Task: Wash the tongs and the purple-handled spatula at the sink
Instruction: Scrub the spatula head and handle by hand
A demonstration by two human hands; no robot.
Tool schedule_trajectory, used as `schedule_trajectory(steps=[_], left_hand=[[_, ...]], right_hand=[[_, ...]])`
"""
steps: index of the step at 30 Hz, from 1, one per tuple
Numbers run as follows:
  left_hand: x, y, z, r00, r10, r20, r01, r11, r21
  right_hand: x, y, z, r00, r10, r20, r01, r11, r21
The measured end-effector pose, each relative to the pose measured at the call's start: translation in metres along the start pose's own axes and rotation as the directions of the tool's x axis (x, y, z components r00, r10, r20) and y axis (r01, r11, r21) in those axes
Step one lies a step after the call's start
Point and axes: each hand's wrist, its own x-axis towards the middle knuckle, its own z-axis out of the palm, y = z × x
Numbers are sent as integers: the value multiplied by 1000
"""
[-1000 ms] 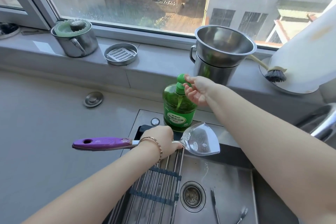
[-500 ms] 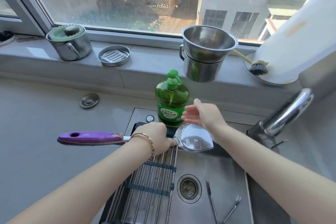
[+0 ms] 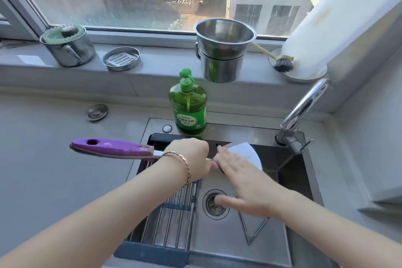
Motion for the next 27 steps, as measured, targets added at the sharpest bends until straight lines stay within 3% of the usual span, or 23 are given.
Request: schedule_trajectory(steps=[2, 5, 6, 9, 12, 15, 18, 21, 24, 27], left_hand=[[-5, -2, 2, 1000, -5, 4, 5, 1000, 26], [-12, 3, 11, 999, 4, 39, -5, 999, 33], [-13, 8, 14, 999, 10, 50, -11, 1000, 26], [-12, 14, 16, 999, 24, 36, -25, 999, 42], [-15, 6, 17, 1000, 17, 14, -18, 997, 71], [-19, 13, 21, 999, 33, 21, -34, 997, 66], [-18, 20, 21, 998, 60, 10, -61, 995, 84], [-20, 11, 21, 999, 39, 9, -39, 996, 85], [-23, 18, 25, 999, 48, 23, -50, 995, 82], [-23, 24, 25, 997, 71, 11, -72, 992, 100]], right_hand=[[-15, 4, 10, 996, -86, 8, 86, 995, -47], [-23, 17, 8, 998, -22, -62, 12, 988, -151], [-21, 14, 7, 993, 15, -119, -30, 992, -119], [-25, -4, 10, 1000, 2, 20, -3, 999, 40], [-40, 3, 19, 996, -90, 18, 91, 994, -53], [-37, 11, 16, 994, 13, -113, -19, 998, -54], [-38, -6, 20, 1000, 8, -6, -8, 999, 47], [-51, 1, 28, 996, -86, 24, 87, 995, -50], [-45, 13, 24, 988, 24, -156, -31, 998, -47], [-44, -8, 25, 999, -6, -38, 8, 999, 32]])
